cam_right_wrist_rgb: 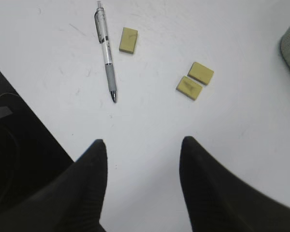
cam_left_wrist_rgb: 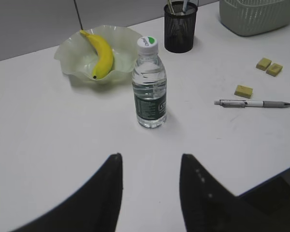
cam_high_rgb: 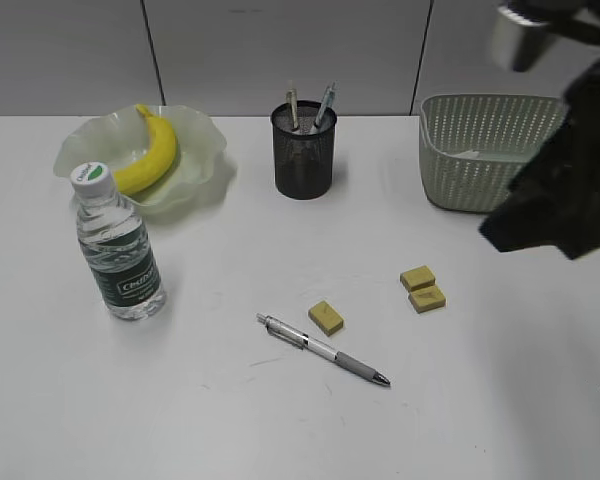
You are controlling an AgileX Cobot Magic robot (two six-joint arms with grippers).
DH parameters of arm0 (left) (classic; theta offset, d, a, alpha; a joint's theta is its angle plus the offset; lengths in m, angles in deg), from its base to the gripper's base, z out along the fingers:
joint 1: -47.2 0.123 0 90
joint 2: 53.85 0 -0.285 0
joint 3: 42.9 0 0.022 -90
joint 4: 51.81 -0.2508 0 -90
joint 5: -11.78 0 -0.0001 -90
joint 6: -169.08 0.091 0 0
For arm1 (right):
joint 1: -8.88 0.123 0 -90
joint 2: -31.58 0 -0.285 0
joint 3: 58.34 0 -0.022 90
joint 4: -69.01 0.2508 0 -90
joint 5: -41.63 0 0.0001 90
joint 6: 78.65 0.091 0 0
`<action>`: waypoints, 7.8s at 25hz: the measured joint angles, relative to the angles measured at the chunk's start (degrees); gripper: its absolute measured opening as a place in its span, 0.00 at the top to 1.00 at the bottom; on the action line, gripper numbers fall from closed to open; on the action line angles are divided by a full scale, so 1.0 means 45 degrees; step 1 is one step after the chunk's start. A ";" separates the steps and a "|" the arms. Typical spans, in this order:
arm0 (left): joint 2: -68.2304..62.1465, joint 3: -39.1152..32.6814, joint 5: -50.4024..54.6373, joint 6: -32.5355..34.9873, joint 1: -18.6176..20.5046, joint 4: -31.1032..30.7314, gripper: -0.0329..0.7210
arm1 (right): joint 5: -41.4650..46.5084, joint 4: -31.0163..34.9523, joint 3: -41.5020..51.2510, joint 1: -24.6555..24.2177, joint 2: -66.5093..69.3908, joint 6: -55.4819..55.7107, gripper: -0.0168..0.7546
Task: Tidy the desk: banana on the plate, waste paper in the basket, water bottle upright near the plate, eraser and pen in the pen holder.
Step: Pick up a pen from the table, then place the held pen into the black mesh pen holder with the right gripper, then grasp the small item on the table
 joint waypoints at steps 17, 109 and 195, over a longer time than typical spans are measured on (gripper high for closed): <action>0.0000 0.0000 -0.0004 0.0000 0.0000 0.0000 0.56 | -0.0267 -0.1191 -0.2669 0.3019 0.7774 0.1203 0.48; 0.0000 0.0000 -0.0004 0.0000 0.0000 0.0011 0.58 | -0.0396 -0.1592 -0.5286 0.2954 1.0962 0.2193 0.83; 0.0000 0.0000 -0.0014 0.0000 0.0000 0.0096 0.59 | -0.1501 -0.1455 0.3671 0.0128 -0.4999 0.4252 0.24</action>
